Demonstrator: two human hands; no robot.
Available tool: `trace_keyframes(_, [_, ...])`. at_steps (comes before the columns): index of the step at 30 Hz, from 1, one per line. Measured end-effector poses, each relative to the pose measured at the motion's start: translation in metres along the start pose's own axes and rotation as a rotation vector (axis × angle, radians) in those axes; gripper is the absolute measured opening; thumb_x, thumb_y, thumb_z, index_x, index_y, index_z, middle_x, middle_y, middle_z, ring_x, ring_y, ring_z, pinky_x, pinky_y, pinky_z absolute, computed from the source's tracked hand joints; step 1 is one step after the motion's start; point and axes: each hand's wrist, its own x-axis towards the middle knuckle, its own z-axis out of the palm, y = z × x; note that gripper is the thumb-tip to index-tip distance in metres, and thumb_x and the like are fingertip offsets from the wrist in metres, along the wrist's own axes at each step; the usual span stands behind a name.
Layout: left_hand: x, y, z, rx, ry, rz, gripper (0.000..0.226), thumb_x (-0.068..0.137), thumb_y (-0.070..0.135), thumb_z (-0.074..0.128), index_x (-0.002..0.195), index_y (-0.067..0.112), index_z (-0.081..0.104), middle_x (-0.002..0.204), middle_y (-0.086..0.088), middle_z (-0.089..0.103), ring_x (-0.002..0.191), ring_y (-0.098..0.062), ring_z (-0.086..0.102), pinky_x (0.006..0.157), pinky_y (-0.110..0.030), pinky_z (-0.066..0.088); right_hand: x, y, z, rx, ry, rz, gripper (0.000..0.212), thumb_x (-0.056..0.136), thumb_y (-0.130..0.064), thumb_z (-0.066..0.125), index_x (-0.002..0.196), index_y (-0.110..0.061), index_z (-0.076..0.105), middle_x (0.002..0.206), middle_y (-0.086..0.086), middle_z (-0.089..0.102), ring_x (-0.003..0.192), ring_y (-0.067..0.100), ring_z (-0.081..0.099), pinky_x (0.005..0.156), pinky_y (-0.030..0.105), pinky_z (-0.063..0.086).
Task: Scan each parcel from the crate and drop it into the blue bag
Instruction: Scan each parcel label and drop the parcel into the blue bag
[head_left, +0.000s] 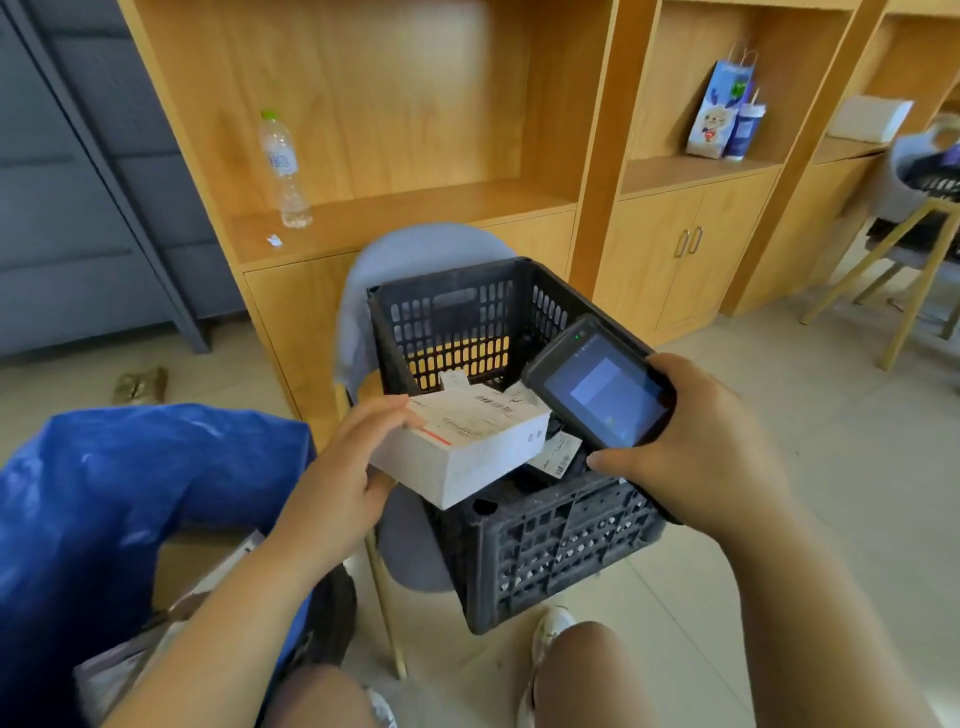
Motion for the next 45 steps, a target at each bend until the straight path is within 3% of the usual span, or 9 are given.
trace_keyframes(6, [-0.015,-0.001,0.004,-0.212,-0.013,-0.093,0.054,0.079,-0.014,0.059,0.104,0.034,0.057,0.130,0.031,0.037,0.129,0.006,0.033,0.095,-0.019,0.047,-0.009,-0.006,0.007,-0.014,-0.057,-0.006,0.085,0.051,-0.041,0.085,0.123,-0.023,0.045,0.095,-0.009,0.045,0.085,0.019,0.050,0.069,0.038,0.049])
trace_keyframes(11, [-0.011,0.002,0.011,-0.473,0.102,-0.420,0.004,0.084,0.032,0.069,0.087,0.030,0.069,0.120,0.005,0.056,0.117,-0.022,0.055,0.095,-0.044,0.051,-0.013,-0.005,0.010,-0.047,-0.064,-0.017,0.085,0.051,-0.044,0.085,0.122,-0.025,0.044,0.093,-0.010,0.043,0.085,0.018,0.048,0.069,0.038,0.050])
trace_keyframes(15, [-0.001,0.002,0.014,-0.580,0.171,-0.693,0.051,0.079,0.024,0.076,0.123,0.022,0.050,0.113,-0.004,0.066,0.099,-0.024,0.068,0.082,-0.045,0.058,-0.013,-0.002,0.010,-0.063,-0.092,0.004,0.087,0.051,-0.045,0.084,0.125,-0.024,0.041,0.094,-0.009,0.044,0.086,0.019,0.050,0.073,0.044,0.053])
trace_keyframes(18, [0.003,0.004,0.015,-0.821,0.125,-0.874,0.047,0.078,0.021,0.077,0.119,0.009,0.057,0.101,-0.010,0.073,0.090,-0.025,0.072,0.070,-0.041,0.061,-0.014,0.000,0.011,-0.075,-0.101,0.025,0.087,0.051,-0.044,0.084,0.125,-0.024,0.041,0.093,-0.007,0.045,0.083,0.021,0.053,0.068,0.045,0.054])
trace_keyframes(22, [0.001,0.001,0.018,-0.866,0.195,-0.819,0.036,0.078,0.017,0.076,0.111,0.010,0.065,0.102,-0.008,0.074,0.093,-0.024,0.072,0.073,-0.042,0.060,-0.016,0.002,0.011,-0.089,-0.121,0.054,0.081,0.053,-0.040,0.084,0.120,-0.023,0.043,0.092,-0.003,0.049,0.075,0.024,0.055,0.061,0.044,0.055])
trace_keyframes(30, [-0.012,-0.017,0.003,-0.740,0.511,-0.587,0.048,0.075,0.011,0.078,0.118,0.014,0.057,0.111,0.003,0.071,0.095,-0.014,0.071,0.075,-0.035,0.060,-0.016,0.002,0.014,-0.122,-0.210,0.067,0.069,0.049,-0.039,0.084,0.104,-0.026,0.045,0.085,-0.007,0.049,0.073,0.022,0.054,0.062,0.043,0.055])
trace_keyframes(35, [-0.014,-0.023,-0.001,-0.663,0.548,-0.564,0.047,0.075,0.017,0.079,0.116,0.023,0.055,0.110,0.009,0.070,0.090,-0.003,0.070,0.072,-0.030,0.060,-0.017,-0.005,0.017,-0.151,-0.254,0.014,0.084,0.048,-0.042,0.086,0.120,-0.025,0.046,0.091,-0.006,0.049,0.081,0.020,0.053,0.069,0.042,0.054])
trace_keyframes(41, [-0.021,-0.023,-0.008,-0.676,0.579,-0.579,0.052,0.075,0.017,0.080,0.120,0.019,0.054,0.115,0.003,0.069,0.099,-0.017,0.069,0.085,-0.044,0.057,-0.019,-0.012,0.020,-0.176,-0.270,-0.005,0.082,0.050,-0.043,0.085,0.119,-0.025,0.044,0.092,-0.005,0.049,0.083,0.019,0.052,0.070,0.040,0.054])
trace_keyframes(45, [-0.040,-0.024,-0.020,-0.728,0.621,-0.584,0.048,0.073,0.025,0.081,0.115,0.022,0.059,0.107,0.007,0.072,0.094,-0.013,0.071,0.080,-0.040,0.059,-0.019,-0.029,0.029,-0.161,-0.250,-0.055,0.078,0.051,-0.043,0.084,0.116,-0.023,0.045,0.092,-0.004,0.050,0.079,0.020,0.052,0.065,0.037,0.052])
